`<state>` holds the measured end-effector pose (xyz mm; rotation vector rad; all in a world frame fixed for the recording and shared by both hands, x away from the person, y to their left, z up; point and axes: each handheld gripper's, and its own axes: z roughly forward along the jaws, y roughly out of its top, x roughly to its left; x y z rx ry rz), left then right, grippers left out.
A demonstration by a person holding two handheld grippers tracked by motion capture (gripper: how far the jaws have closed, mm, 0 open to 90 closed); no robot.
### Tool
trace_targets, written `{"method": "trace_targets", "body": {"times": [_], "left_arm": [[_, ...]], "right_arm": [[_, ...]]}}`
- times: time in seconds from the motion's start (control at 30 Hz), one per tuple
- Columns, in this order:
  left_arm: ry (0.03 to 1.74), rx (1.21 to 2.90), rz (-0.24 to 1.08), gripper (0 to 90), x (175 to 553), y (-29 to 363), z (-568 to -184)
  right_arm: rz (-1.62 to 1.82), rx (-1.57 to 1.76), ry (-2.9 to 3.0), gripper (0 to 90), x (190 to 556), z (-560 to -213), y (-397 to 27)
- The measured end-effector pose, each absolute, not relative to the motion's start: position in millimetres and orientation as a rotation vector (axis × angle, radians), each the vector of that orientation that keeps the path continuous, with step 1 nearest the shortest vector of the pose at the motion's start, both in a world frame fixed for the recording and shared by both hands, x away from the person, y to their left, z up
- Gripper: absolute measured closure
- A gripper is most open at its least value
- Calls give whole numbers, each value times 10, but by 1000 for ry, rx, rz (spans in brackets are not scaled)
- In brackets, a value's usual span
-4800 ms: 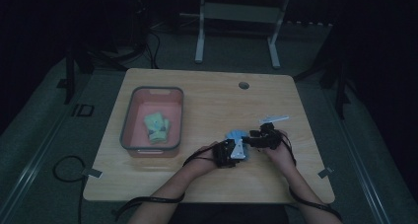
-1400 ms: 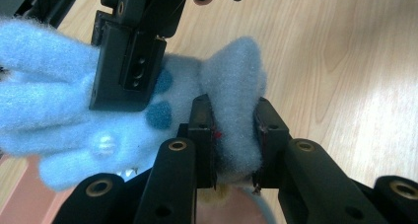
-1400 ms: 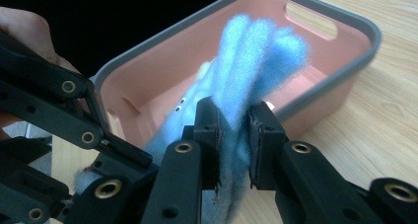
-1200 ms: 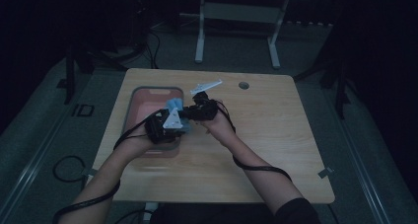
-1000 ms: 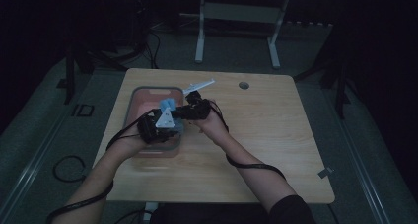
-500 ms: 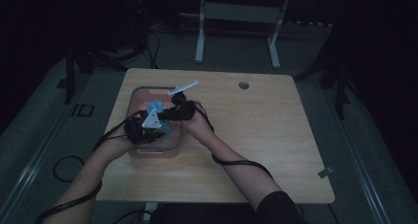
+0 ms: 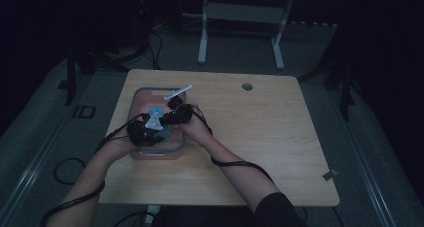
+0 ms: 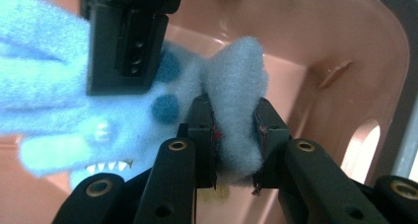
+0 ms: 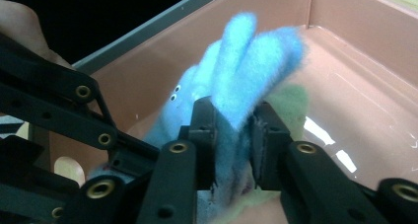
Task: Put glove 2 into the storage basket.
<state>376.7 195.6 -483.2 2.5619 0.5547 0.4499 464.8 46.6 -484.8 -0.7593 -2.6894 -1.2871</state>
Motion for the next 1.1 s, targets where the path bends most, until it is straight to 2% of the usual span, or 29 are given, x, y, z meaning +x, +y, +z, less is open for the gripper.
{"method": "trace_targets", "body": {"times": [0.33,0.43,0.5,0.63,0.77,0.97,1.1], "left_arm": [[590,2590,434,704,3794,1910,-4848],[614,2579,450,604,3788,1910,-4842],[653,2549,470,470,3780,1912,-4827],[732,2455,525,281,3760,1911,-4784],[778,2386,516,155,3733,1883,-4709],[751,2335,512,27,3631,1746,-4602],[740,2303,491,22,3568,1656,-4563]], "right_arm": [[-1331,-786,-2717,595,4652,-4761,345],[-1346,-782,-2711,566,4658,-4723,259],[-1355,-780,-2710,544,4649,-4692,197],[-1391,-759,-2696,500,4602,-4635,63],[-1405,-737,-2698,449,4551,-4615,-59],[-1399,-722,-2700,310,4510,-4617,-201],[-1403,-698,-2695,224,4508,-4638,-298]]}}
